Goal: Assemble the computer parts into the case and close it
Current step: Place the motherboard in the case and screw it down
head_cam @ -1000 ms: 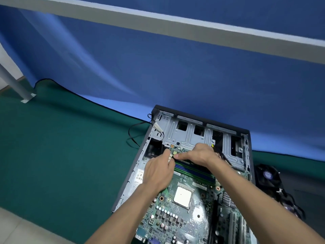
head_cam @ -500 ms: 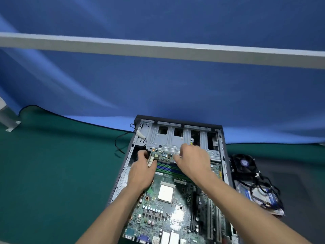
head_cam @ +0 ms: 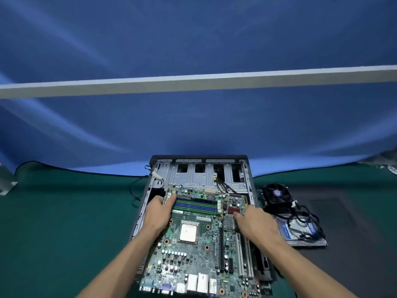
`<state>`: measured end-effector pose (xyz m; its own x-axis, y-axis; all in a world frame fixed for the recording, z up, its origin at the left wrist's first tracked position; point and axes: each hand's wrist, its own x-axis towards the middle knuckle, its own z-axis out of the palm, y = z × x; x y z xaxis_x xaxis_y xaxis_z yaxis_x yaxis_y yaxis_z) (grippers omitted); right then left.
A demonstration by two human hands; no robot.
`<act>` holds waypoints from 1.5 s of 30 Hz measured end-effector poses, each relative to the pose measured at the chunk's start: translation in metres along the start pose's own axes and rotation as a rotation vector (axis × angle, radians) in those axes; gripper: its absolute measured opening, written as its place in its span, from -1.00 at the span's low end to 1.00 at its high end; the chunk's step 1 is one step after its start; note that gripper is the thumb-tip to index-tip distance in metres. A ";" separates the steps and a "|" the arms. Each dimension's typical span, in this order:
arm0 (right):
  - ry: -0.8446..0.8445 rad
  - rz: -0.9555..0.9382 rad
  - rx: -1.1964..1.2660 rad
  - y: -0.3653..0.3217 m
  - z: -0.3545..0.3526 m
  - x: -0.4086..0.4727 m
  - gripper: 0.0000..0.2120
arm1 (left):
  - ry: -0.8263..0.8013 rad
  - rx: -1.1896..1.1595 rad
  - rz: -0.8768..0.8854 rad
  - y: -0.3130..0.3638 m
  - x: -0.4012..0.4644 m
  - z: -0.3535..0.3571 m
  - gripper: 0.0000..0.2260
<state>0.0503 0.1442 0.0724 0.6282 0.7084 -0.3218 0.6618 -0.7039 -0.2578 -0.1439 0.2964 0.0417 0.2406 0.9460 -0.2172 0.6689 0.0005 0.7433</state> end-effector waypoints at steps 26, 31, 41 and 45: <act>-0.467 -0.016 0.066 -0.014 0.038 -0.004 -0.40 | -0.158 0.329 -0.201 0.000 -0.015 -0.029 -0.60; -0.410 0.062 0.081 -0.013 0.042 -0.004 -0.49 | -0.123 0.707 -0.082 0.013 -0.011 -0.021 -0.64; -0.340 0.203 0.040 -0.020 0.048 0.002 -0.56 | -0.169 1.086 0.081 0.027 0.002 0.007 -0.72; -0.323 0.210 0.014 -0.023 0.047 0.004 -0.66 | -0.205 1.203 0.119 0.028 0.008 0.010 -0.73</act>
<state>0.0187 0.1609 0.0338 0.5870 0.4976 -0.6386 0.5254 -0.8343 -0.1670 -0.1165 0.3005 0.0549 0.3783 0.8513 -0.3637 0.8320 -0.4849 -0.2696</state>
